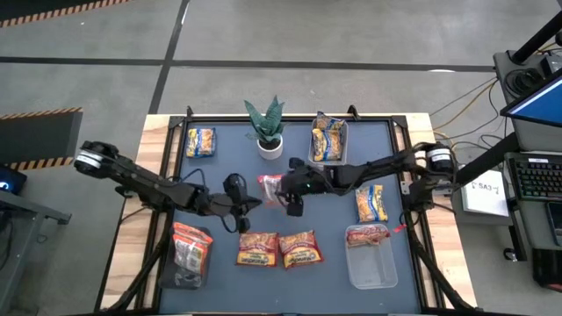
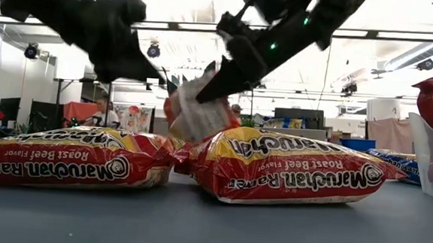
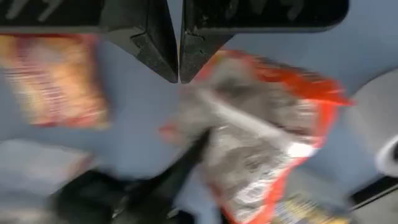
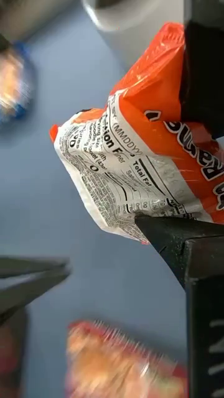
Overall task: Sort Maruchan noodles
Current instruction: Put the orange instant noodle pack into the gray bin
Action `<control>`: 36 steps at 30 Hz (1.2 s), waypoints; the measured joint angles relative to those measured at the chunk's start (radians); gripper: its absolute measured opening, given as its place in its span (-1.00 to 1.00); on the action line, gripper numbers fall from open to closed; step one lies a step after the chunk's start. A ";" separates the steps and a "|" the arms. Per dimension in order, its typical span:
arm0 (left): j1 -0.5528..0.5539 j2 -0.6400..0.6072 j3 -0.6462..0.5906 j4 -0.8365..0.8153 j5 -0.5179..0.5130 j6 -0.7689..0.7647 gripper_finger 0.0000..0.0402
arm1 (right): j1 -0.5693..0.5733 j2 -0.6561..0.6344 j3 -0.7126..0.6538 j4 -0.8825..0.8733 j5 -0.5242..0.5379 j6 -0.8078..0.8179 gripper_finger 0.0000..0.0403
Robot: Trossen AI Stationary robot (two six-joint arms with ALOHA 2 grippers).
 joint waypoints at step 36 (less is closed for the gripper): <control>0.167 -0.011 -0.003 0.477 0.256 -0.336 0.44 | 0.342 -0.177 -0.005 -0.171 0.693 -2.090 -0.26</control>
